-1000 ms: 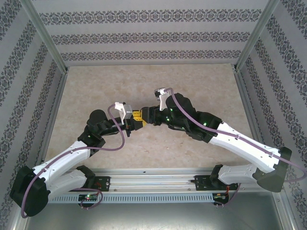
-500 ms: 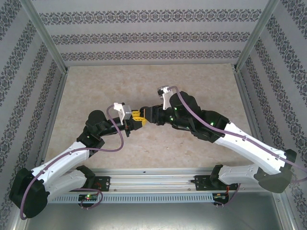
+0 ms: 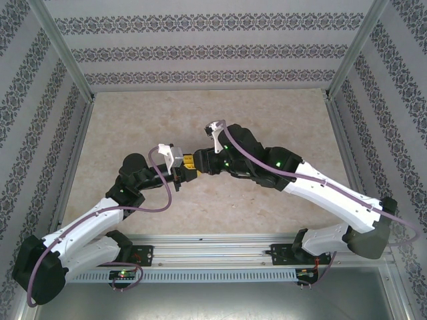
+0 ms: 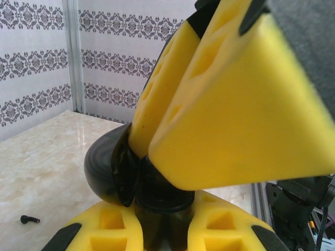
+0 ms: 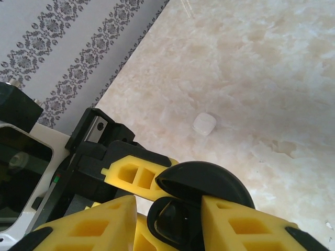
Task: Insert the wireless bluetooth earbuds into the charging case
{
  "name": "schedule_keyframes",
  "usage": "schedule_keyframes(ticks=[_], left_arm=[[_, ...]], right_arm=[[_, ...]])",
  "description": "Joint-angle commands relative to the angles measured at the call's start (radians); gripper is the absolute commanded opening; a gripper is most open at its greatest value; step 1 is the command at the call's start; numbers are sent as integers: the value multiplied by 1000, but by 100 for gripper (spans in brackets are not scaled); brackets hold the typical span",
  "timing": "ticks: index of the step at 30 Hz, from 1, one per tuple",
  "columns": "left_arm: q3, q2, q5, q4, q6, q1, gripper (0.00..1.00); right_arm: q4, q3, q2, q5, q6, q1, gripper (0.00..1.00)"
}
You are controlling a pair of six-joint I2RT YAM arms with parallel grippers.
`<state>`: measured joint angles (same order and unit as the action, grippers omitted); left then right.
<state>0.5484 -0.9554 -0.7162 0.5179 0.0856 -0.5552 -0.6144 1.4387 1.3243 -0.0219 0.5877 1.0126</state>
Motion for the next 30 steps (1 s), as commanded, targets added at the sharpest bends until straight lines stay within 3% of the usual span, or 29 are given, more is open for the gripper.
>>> schedule_keyframes(ticks=[1, 10, 16, 30], left_arm=[[14, 27, -12, 9, -26, -11, 0], [16, 35, -6, -5, -38, -11, 0], [15, 47, -2, -16, -44, -11, 0], [-6, 52, 8, -12, -43, -11, 0]], right_arm=[[-37, 38, 26, -10, -31, 17, 36], [-143, 112, 92, -57, -75, 43, 33], [-185, 146, 113, -87, -89, 55, 22], [-113, 119, 23, -112, -86, 57, 13]])
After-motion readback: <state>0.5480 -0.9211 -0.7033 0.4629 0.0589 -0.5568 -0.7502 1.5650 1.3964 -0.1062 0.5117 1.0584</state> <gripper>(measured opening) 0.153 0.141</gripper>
